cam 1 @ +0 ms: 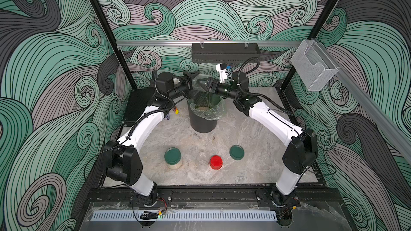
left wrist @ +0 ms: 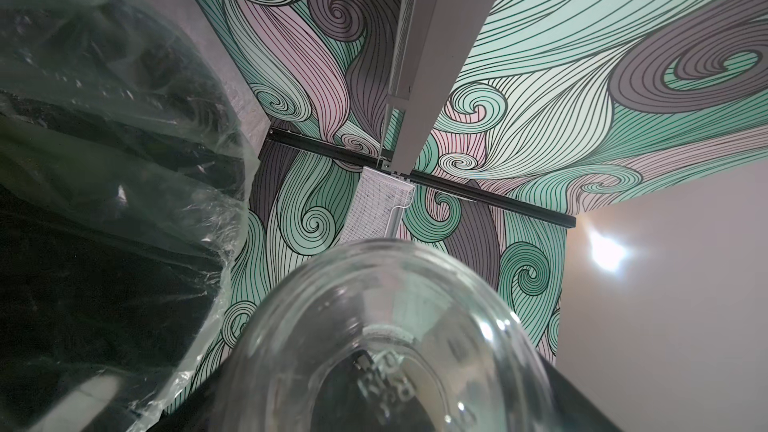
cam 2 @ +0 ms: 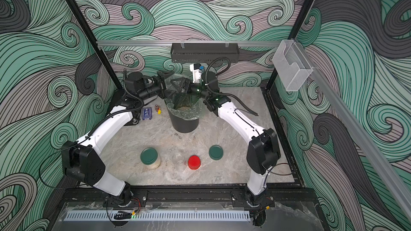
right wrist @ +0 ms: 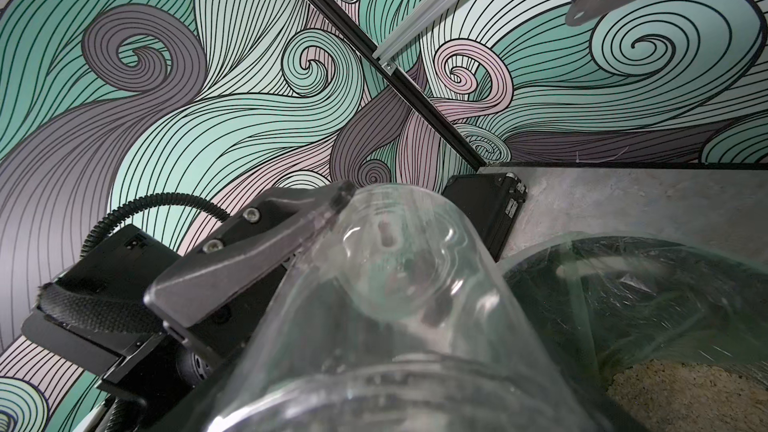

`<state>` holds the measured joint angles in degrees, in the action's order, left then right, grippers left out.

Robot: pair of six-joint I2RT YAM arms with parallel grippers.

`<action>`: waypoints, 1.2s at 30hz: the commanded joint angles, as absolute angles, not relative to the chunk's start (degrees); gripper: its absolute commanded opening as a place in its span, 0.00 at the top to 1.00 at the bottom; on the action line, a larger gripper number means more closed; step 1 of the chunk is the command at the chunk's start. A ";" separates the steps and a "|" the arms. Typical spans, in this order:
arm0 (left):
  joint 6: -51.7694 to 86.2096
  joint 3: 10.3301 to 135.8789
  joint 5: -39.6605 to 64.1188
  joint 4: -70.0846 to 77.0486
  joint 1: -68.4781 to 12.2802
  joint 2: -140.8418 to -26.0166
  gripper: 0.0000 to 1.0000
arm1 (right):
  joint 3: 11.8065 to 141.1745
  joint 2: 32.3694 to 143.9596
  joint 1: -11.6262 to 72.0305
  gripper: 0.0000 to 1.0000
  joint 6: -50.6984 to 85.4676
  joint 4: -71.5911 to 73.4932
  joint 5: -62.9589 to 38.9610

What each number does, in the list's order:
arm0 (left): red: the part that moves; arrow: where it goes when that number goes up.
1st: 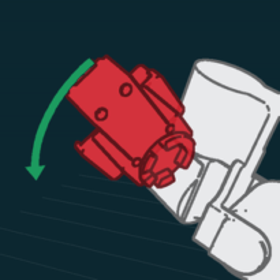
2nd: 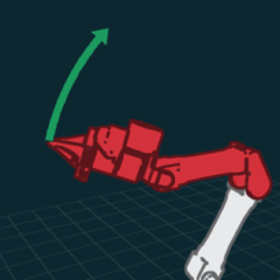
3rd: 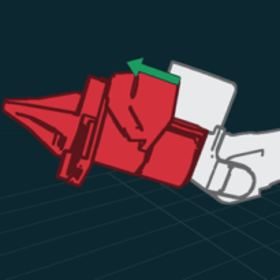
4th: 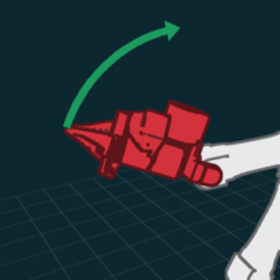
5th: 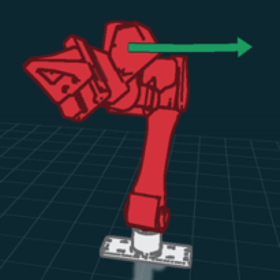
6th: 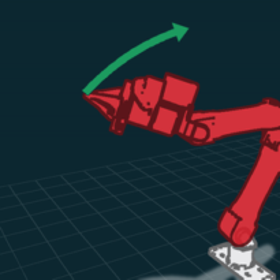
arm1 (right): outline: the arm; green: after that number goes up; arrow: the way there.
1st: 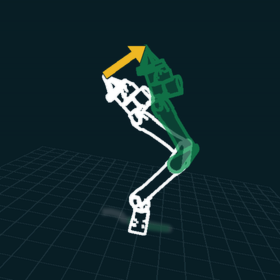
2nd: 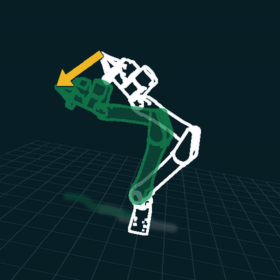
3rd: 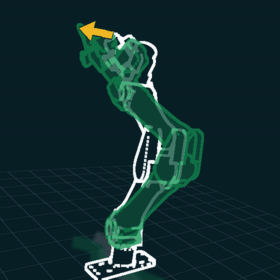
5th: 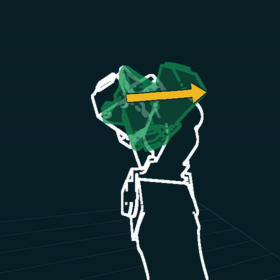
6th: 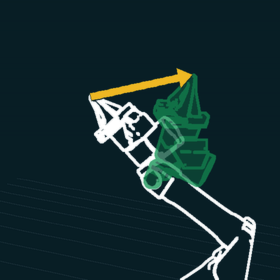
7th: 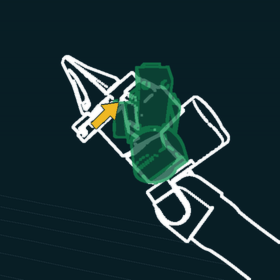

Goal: Empty expired oatmeal from jars
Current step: Adjust the jar, then move the lid to the center of the board.

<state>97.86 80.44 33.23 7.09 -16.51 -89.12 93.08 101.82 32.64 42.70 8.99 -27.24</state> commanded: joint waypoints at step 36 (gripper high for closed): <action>32.07 66.62 12.81 -39.85 -16.33 -54.72 0.01 | 64.99 61.92 32.96 0.81 18.10 -53.51 -6.90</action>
<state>35.29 67.61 14.13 -36.12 -16.36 -55.46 65.49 60.47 30.98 20.32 -52.10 -8.82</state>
